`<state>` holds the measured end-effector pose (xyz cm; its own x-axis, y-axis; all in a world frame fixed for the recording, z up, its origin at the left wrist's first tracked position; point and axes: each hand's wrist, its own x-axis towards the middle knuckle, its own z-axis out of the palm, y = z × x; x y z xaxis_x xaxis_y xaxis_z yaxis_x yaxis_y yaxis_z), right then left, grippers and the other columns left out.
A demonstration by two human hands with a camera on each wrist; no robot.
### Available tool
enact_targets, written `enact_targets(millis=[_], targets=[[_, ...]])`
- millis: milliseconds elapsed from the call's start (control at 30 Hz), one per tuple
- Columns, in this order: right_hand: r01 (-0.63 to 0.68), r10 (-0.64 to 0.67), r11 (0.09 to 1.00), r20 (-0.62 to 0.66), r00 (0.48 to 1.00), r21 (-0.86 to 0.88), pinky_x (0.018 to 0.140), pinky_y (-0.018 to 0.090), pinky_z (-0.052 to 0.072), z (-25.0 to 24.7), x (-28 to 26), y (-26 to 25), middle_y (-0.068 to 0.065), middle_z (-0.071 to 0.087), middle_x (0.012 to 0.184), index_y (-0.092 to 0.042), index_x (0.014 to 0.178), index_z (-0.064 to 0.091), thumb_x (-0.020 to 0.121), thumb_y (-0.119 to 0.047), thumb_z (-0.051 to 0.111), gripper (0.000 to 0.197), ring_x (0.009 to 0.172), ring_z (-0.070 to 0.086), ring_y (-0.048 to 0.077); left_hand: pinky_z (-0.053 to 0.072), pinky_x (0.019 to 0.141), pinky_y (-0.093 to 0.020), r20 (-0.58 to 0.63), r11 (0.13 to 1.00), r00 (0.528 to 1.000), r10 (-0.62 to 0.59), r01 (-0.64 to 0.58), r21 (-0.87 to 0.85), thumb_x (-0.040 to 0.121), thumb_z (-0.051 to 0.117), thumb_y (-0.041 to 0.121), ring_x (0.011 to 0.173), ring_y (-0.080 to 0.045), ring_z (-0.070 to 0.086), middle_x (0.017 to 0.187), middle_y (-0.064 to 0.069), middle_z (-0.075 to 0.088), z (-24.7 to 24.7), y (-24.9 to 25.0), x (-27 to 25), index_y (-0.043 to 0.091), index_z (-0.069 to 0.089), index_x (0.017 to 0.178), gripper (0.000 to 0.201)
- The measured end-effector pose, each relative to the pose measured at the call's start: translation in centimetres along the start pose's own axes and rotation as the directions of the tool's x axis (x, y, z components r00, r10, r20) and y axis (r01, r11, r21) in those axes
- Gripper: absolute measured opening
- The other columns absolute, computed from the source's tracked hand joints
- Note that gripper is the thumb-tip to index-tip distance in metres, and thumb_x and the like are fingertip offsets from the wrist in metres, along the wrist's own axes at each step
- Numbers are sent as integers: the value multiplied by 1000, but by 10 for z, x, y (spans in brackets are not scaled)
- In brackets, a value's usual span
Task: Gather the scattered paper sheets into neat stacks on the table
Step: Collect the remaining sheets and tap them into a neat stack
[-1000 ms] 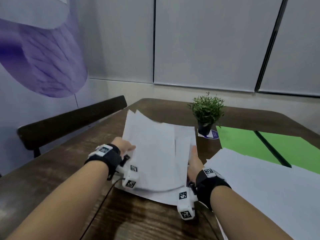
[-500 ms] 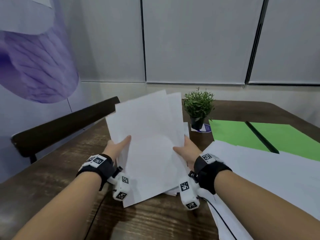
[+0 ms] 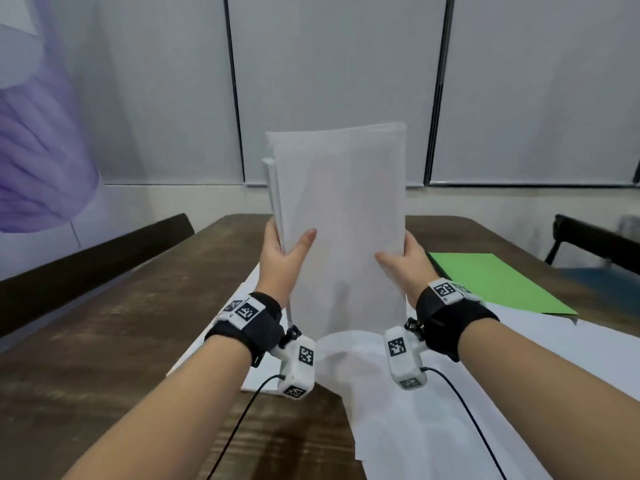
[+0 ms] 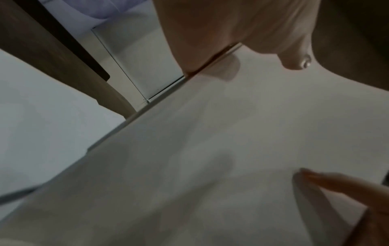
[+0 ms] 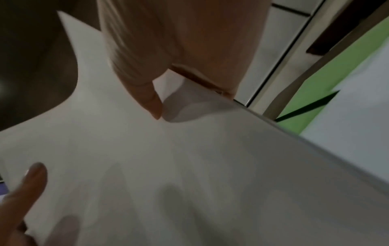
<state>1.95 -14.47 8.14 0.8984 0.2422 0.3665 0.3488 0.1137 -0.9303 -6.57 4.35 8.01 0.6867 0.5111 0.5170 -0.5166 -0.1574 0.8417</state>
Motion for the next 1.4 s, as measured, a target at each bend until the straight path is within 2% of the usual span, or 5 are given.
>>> enact_targets(millis=[300,633,767,967,1400], targets=[[-166,168,984,-39,985,61,96,50,50,-77,-20,45,12,71,108,-6,117,59,72,-4,77,49,98,68,29,51,84,-25,-13,998,999,-47,47,43,85,70,26,95,-3,65,105,7,67,55,-37,-46,19,51,110,32],[80,-81,997,-175,981,-15,87,39,53,-64,12,9,1,69,97,-23,107,57,80,9,53,42,90,65,20,43,96,-27,-17,973,984,175,-171,154,96,49,22,109,-11,57,114,3,60,88,-13,-15,41,50,105,20],[-6,15,999,-182,983,52,90,40,51,-65,9,24,6,64,104,-17,117,43,75,-1,68,52,92,63,22,39,100,-26,-53,978,995,86,-74,194,92,54,39,117,-9,51,123,5,53,85,-30,-24,27,45,131,42],[-348,346,932,-36,937,-96,102,47,46,-78,-17,101,6,61,120,-15,125,37,81,-26,75,59,108,61,24,42,100,-36,-18,943,966,-259,256,213,99,44,37,113,-19,55,113,7,56,71,-79,-56,19,39,123,30],[-174,164,982,-130,978,-69,99,44,47,-84,-11,117,0,65,111,-30,105,53,90,-4,60,30,108,62,23,50,81,-36,-119,966,977,-176,194,172,98,48,29,87,-19,58,95,-4,59,82,-94,-45,19,42,84,19]])
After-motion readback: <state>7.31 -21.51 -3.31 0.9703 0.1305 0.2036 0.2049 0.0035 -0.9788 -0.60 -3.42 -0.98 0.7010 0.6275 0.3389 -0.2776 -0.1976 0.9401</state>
